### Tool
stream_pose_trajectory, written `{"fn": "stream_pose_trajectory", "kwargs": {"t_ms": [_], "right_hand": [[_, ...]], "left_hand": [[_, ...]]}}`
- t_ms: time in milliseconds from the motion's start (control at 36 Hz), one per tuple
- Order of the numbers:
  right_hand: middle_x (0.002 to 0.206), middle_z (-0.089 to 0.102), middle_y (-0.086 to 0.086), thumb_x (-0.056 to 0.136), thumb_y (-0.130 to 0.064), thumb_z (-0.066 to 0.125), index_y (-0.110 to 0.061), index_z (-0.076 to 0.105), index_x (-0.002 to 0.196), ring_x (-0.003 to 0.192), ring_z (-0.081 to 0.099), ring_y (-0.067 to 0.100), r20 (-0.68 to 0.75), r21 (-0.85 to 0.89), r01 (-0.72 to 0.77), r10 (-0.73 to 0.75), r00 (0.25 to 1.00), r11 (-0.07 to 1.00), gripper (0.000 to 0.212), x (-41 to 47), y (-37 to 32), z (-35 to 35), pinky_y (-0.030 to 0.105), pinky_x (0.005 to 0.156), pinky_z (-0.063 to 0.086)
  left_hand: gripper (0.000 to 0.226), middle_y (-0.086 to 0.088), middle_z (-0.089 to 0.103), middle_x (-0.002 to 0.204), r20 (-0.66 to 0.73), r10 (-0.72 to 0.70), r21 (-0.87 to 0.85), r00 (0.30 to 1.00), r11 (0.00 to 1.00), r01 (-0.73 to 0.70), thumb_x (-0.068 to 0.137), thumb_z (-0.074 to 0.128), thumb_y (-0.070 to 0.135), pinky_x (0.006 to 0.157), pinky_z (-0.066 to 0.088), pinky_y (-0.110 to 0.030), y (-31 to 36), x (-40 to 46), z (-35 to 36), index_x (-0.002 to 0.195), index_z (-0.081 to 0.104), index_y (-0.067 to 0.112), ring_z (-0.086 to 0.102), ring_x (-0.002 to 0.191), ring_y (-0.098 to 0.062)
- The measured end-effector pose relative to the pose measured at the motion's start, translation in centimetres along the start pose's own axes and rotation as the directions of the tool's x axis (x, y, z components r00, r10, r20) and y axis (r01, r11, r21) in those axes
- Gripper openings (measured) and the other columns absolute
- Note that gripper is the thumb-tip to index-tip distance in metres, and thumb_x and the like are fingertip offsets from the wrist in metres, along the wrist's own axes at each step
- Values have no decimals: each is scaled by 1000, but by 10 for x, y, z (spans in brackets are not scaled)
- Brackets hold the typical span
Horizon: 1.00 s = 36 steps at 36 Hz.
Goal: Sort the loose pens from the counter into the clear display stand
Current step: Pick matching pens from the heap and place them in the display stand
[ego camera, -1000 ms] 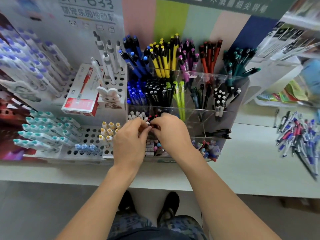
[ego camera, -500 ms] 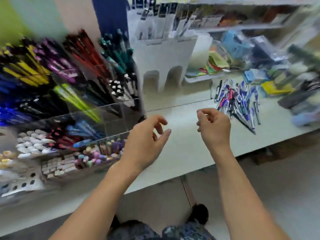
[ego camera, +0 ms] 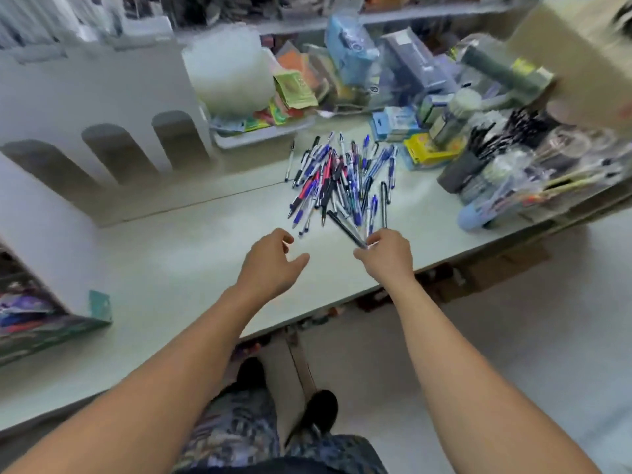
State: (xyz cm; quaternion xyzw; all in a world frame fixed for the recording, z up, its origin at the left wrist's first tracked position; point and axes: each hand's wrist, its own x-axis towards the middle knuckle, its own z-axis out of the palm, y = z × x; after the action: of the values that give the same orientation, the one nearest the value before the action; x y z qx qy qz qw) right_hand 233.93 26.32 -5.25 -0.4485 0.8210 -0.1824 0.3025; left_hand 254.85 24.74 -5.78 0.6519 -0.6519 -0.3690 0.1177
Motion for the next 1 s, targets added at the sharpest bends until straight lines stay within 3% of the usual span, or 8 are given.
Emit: {"fn": "stream_pose_trajectory", "kwargs": {"t_ms": [194, 333, 472, 611, 722, 778, 889, 1000], "right_hand": [[119, 55, 11, 87, -33, 75, -7, 55, 120, 101, 61, 32, 49, -257, 58, -47, 998, 965, 46, 70, -1, 31, 33, 72, 44], [93, 58, 6, 91, -30, 65, -10, 51, 96, 80, 60, 29, 134, -466, 126, -71, 988, 876, 26, 105, 3, 48, 30, 57, 37], [73, 51, 5, 90, -27, 64, -11, 48, 72, 66, 52, 26, 178, -364, 126, -64, 982, 923, 29, 136, -4, 53, 31, 53, 34], [49, 34, 3, 84, -16, 68, -12, 37, 54, 45, 32, 17, 99, -80, 118, -110, 989, 990, 44, 167, -18, 49, 30, 46, 27], [50, 55, 17, 88, -20, 71, 1, 53, 56, 44, 50, 21, 64, 20, 78, -79, 995, 997, 42, 190, -27, 47, 27, 57, 52], [55, 64, 19, 90, -27, 72, 5, 61, 63, 49, 64, 26, 94, 47, 68, -72, 993, 997, 43, 196, -28, 46, 29, 62, 59], [53, 60, 20, 90, -30, 65, 3, 60, 57, 51, 61, 35, 103, 9, 89, -89, 991, 996, 48, 203, -27, 38, 39, 66, 60], [56, 61, 11, 90, -26, 62, -4, 61, 61, 58, 61, 25, 108, 53, 35, -40, 993, 998, 37, 197, -21, 28, 34, 70, 57]], "left_hand": [[77, -13, 43, 145, -14, -88, 133, 996, 987, 89, 89, 71, 46, 99, 44, -41, -3, 84, 17, 147, 36, 11, 52, 125, -34], [87, -15, 35, 147, -42, -86, 232, 995, 968, 94, 83, 73, 47, 99, 42, -46, 9, 151, 32, 147, 31, 7, 40, 131, -37], [99, -15, 34, 141, -38, -142, 371, 989, 917, 146, 72, 77, 58, 98, 43, -44, 14, 193, 48, 142, 32, 4, 39, 126, -36], [82, -20, 41, 136, -56, -197, 231, 979, 951, 205, 81, 75, 32, 95, 44, -42, 26, 209, 57, 142, 31, 0, 47, 123, -39], [63, -21, 49, 131, -75, -230, 247, 970, 938, 242, 87, 66, 15, 91, 46, -43, 34, 217, 57, 139, 34, -1, 54, 117, -41], [45, -19, 53, 126, -67, -244, 274, 967, 928, 253, 89, 62, 13, 87, 46, -42, 37, 221, 57, 129, 44, 1, 57, 113, -40], [7, -13, 57, 95, -10, -275, 214, 961, 938, 271, 89, 57, 10, 71, 42, -32, 41, 226, 52, 90, 51, 9, 56, 87, -35], [18, -10, 54, 70, 81, -349, -81, 934, 931, 355, 92, 51, 12, 46, 40, -26, 39, 221, 57, 73, 50, 10, 53, 61, -31]]}}
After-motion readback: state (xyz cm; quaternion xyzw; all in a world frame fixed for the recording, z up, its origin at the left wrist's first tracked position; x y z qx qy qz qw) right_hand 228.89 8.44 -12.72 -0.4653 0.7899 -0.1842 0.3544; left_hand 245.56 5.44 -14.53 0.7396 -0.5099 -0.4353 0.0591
